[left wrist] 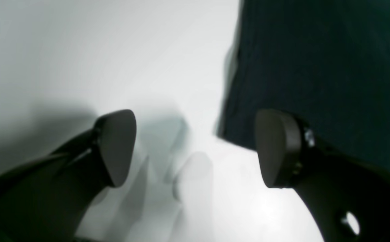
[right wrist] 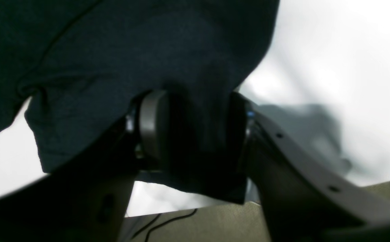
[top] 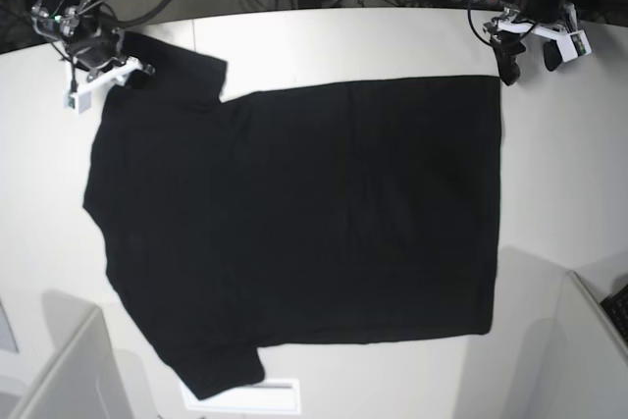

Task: Fold the T-shirt properly
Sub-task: 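Move both grippers down to the shirt's shoulder corners and grasp, then pull the shoulder corners with both grippers, folding the sleeve inward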

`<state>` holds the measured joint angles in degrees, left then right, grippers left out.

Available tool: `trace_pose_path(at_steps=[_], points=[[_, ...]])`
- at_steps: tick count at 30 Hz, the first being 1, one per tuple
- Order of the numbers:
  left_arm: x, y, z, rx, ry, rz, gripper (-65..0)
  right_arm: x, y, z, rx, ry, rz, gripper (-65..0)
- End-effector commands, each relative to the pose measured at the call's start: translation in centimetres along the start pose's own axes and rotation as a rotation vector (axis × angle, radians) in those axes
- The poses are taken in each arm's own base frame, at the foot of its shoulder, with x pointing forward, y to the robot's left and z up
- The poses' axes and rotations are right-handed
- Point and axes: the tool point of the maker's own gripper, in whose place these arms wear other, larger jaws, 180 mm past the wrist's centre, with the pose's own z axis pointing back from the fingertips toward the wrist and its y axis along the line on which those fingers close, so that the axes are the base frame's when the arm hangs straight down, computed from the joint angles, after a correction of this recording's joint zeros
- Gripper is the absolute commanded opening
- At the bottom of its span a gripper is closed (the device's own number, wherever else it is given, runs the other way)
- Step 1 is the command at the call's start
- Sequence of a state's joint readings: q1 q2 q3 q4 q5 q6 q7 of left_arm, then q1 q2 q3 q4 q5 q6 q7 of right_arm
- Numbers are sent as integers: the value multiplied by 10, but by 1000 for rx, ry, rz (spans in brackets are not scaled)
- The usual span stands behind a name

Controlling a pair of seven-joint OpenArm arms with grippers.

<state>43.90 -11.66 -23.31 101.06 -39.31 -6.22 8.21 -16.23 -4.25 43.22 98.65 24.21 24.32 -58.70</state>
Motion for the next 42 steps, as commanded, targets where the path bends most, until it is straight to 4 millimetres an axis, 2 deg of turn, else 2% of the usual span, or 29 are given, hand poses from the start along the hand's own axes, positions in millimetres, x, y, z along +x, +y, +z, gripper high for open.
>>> trace_pose_path(at_steps=[1, 3, 4, 10, 17, 25, 27, 29, 34, 38, 41, 42], points=[[5, -4, 0, -13, -12, 6, -118, -3, -4, 3, -16, 19, 11, -479], [3, -9, -6, -20, 9, 17, -118, -3, -3, 2, -14, 23, 18, -614], [2, -11, -10, -24, 22, 20, -118, -4, -2, 2, -13, 25, 20, -650], [1, -30, -30, -56, 74, 64, -118, -5, -3, 2, -15, 29, 21, -650], [-25, -37, -51, -56, 183, 127, -120, -3, -5, 3, -20, 22, 18, -650], [-35, -36, -53, -51, 207, 139, -127, 1, -9, 5, -32, 19, 36, -650], [-34, -43, -56, -69, 206, 136, -193, 2, -11, 6, -36, 17, 33, -650], [-36, -50, -57, -86, 213, 133, -303, 2, -12, 6, -37, 17, 32, -650], [-38, -55, -57, -97, 220, 131, -650, 1, -12, 6, -39, 17, 32, -650], [-34, -52, -55, -94, 212, 122, -650, 1, -14, 13, -49, 8, 45, -650], [-30, -50, -49, -91, 202, 111, -650, 2, -13, 25, -67, -9, 70, -650], [-23, -46, -45, -82, 184, 106, -650, 2, -14, 29, -74, -17, 80, -650]])
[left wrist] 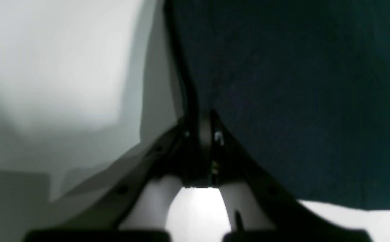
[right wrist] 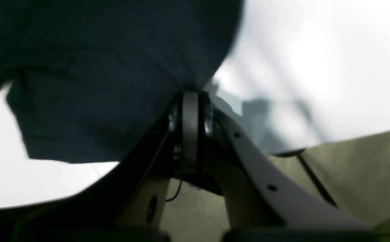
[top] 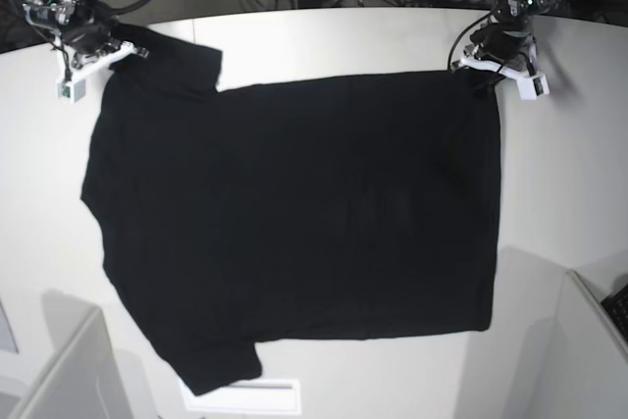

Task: Fold the T-shirt properly
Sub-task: 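Pull the shoulder corners with both grippers, folding the sleeve inward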

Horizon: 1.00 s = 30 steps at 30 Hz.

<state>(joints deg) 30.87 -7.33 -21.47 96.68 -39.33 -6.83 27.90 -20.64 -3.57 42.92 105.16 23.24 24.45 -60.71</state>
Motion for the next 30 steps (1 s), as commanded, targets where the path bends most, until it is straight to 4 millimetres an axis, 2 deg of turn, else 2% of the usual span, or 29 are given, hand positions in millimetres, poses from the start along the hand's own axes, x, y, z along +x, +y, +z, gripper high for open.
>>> trace_pose_path(at_steps=[1, 7, 10, 14, 18, 23, 30], points=[[17, 4, 9, 11, -53, -14, -650, 11, -2, 9, -14, -45, 19, -650], [29, 25, 37, 64, -72, -77, -650, -2, -8, 21, -42, -25, 39, -650], [24, 33, 45, 77, -45, -107, -650, -12, -9, 25, -48, -5, 51, -650], [9, 42, 55, 98, -1, -116, -650, -23, 1, 35, -46, -4, 47, -650], [5, 35, 65, 86, 20, -135, -650, -23, 13, 32, -16, 0, 69, -650], [5, 17, 67, 50, 80, -152, -650, -19, 30, 27, 28, -5, 104, -650], [15, 5, 58, 31, 41, -117, -650, 12, 47, 24, 73, -93, 158, -650]])
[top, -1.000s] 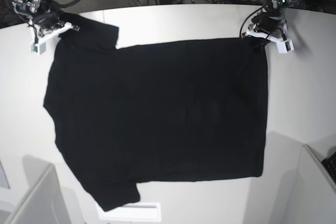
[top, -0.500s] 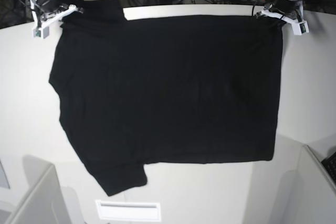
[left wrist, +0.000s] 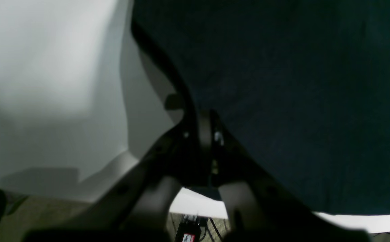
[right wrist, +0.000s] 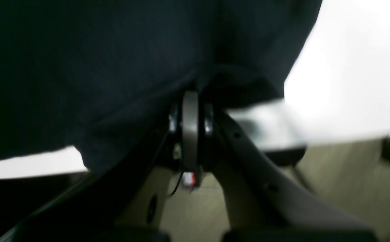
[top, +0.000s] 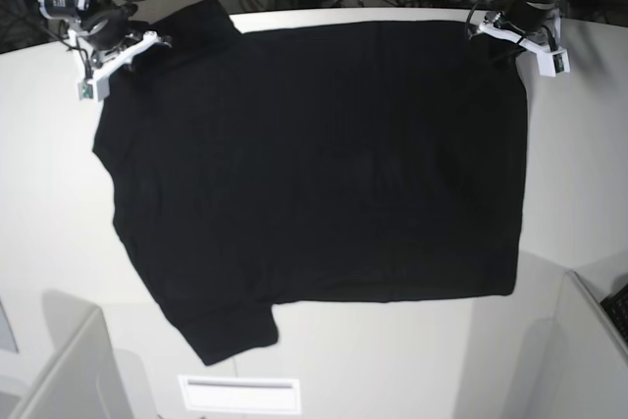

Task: Fold the T-shirt properly
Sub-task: 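Pull the shoulder corners with both grippers, folding the sleeve inward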

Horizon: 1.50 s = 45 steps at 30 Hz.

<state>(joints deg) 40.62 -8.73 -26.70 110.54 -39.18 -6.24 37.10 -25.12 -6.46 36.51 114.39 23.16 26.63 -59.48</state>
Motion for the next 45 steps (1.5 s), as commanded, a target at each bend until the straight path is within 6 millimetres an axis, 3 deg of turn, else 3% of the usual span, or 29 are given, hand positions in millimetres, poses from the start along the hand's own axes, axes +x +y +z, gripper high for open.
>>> trace_pose_path(at_steps=[1, 17, 23, 30, 45], points=[[13, -6, 1, -20, -42, -11, -650, 13, 1, 4, 6, -46, 34, -650], [54, -32, -17, -73, -172, 58, -650, 81, 1, 1, 0, -126, 108, -650], [67, -27, -22, -29, -200, 114, -650, 108, 3, 1, 3, -157, 109, -650], [82, -31, -28, -39, -234, 126, -650, 125, 25, -18, 68, -142, 106, -650], [80, -18, -45, -2, -213, 179, -650, 159, 55, -54, 168, -152, 82, -650]])
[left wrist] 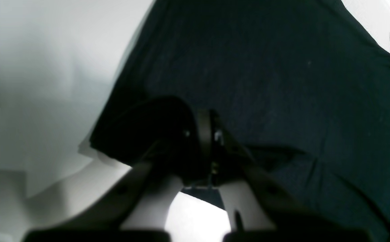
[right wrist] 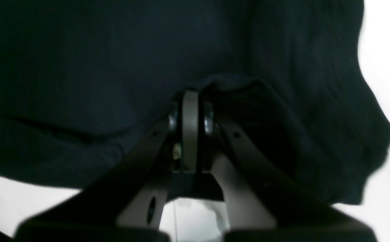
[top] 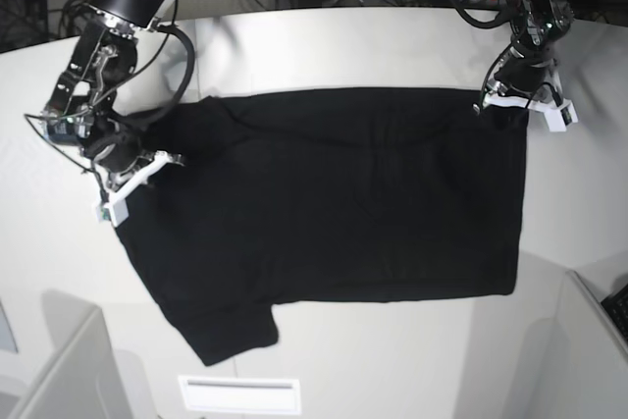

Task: Fold the T-shirt properly
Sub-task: 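Pull the shoulder corners with both grippers, folding the sleeve inward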

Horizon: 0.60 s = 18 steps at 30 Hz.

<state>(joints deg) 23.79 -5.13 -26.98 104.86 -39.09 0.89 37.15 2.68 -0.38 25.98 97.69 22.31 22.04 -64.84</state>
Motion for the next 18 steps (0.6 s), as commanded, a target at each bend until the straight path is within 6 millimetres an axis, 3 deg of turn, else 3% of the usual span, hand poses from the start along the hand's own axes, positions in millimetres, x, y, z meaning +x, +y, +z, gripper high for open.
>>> trace_pose_path(at_steps=[1, 10, 18], points=[[13, -4, 1, -15, -39, -10, -650, 21, -1, 4, -8, -57, 15, -650], [38, 13, 5, 30, -110, 19, -650, 38, -1, -10, -13, -79, 4, -650], [44, 11, 3, 24, -127, 24, -650, 40, -2, -19, -2, -88, -9, -650]])
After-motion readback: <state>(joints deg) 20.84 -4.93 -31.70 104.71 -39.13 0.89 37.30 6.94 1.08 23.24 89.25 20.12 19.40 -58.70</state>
